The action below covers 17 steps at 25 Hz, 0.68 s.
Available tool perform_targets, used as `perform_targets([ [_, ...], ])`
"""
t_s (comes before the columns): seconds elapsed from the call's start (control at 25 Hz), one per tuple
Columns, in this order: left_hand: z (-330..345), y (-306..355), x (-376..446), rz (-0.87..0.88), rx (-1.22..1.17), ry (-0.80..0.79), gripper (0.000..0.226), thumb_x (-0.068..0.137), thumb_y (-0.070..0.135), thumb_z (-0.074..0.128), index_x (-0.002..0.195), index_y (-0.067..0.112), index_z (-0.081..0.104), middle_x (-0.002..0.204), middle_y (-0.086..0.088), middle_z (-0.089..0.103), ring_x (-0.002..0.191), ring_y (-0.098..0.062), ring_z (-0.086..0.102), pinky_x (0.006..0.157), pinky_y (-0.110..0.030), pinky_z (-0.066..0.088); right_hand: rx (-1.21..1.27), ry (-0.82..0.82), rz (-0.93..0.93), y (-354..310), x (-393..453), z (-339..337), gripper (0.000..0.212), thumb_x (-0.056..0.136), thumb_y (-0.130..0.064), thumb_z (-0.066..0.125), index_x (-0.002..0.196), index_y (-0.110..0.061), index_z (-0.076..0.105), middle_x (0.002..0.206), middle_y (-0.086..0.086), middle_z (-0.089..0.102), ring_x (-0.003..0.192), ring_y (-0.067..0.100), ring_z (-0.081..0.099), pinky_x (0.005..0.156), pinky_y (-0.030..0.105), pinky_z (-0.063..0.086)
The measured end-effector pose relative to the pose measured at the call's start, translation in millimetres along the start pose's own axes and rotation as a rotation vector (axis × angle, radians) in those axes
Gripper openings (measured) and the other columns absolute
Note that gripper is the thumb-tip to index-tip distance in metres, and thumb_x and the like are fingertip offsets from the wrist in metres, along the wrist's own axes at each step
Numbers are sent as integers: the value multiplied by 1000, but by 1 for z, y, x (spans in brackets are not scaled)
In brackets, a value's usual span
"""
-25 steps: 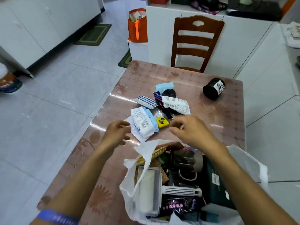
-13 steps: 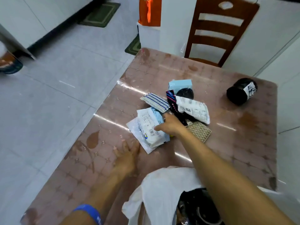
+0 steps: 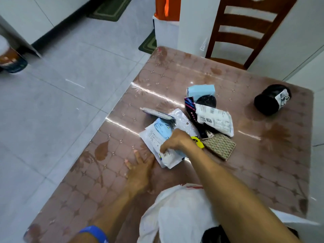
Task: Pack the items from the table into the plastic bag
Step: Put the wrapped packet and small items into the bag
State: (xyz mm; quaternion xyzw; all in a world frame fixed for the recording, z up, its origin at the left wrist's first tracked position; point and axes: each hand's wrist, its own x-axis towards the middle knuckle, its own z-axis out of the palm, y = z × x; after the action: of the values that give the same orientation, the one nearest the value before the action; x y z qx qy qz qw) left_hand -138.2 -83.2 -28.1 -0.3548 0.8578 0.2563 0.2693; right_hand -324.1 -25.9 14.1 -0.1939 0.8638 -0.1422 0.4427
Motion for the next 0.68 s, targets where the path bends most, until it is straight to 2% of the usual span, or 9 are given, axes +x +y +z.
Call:
perform_targets([
  [0.08, 5, -4, -1, 36, 16, 3, 144, 46, 10, 90, 143, 53, -7, 156, -17, -29, 137, -60, -14, 106, -71, 23, 57, 40, -22, 4, -17, -13, 55, 48, -30, 86, 96, -13, 66, 96, 3, 70, 85, 21, 66, 76, 35, 59],
  [0.2, 4, -7, -1, 70, 20, 52, 138, 47, 14, 85, 144, 52, -5, 157, -20, -20, 138, -61, -3, 105, -72, 25, 347, 79, -76, 11, -58, -41, 55, 49, -18, 88, 99, -18, 66, 97, 0, 72, 87, 19, 69, 83, 40, 58],
  [0.32, 1, -7, -6, 63, 0, 67, 97, 64, 28, 72, 142, 43, 16, 151, -29, 11, 131, -61, 25, 101, -67, 35, 590, 203, -138, 16, -122, -66, 54, 55, -19, 89, 103, -23, 63, 98, -5, 74, 87, 17, 71, 82, 39, 59],
  [0.4, -12, 1, -36, 79, -269, 79, 58, 84, 30, 62, 136, 23, 39, 139, -17, 40, 120, -39, 47, 99, -34, 45, 813, 328, -218, 21, -181, -75, 38, 66, -22, 86, 100, -20, 69, 91, -4, 77, 80, 15, 74, 78, 38, 60],
  [0.44, -18, 1, -60, 111, -413, 41, 44, 90, 20, 60, 131, 9, 48, 127, -11, 53, 107, -23, 55, 85, -16, 46, 951, 375, -266, 27, -212, -77, 32, 71, -22, 84, 100, -17, 70, 90, -2, 78, 80, 15, 75, 77, 37, 60],
  [0.48, -28, 2, -84, 150, -539, 16, 38, 90, 10, 61, 126, 0, 55, 112, -8, 63, 89, -12, 60, 69, -10, 46, 1068, 423, -316, 35, -246, -78, 29, 74, -21, 81, 101, -16, 71, 91, -1, 78, 82, 16, 75, 74, 35, 60],
  [0.56, -63, 12, -142, 176, -807, 52, 26, 88, 6, 65, 114, 3, 66, 89, -5, 71, 66, -6, 61, 58, -11, 47, 1209, 482, -389, 61, -310, -69, 37, 70, -16, 77, 106, -13, 68, 95, 1, 77, 85, 17, 74, 66, 31, 59],
  [0.64, -98, 31, -213, 267, -926, 287, 18, 89, 25, 65, 97, 11, 71, 78, -7, 71, 64, -12, 60, 63, -20, 50, 1176, 498, -456, 90, -360, -53, 56, 58, -6, 80, 112, -12, 63, 97, -1, 76, 87, 15, 73, 63, 27, 58],
  [0.68, -106, 45, -257, 342, -951, 389, 25, 86, 38, 65, 89, 13, 69, 73, -7, 67, 61, -13, 58, 60, -22, 49, 1079, 497, -474, 102, -375, -42, 66, 53, -2, 85, 113, -17, 63, 98, -3, 75, 88, 12, 72, 63, 25, 58],
])
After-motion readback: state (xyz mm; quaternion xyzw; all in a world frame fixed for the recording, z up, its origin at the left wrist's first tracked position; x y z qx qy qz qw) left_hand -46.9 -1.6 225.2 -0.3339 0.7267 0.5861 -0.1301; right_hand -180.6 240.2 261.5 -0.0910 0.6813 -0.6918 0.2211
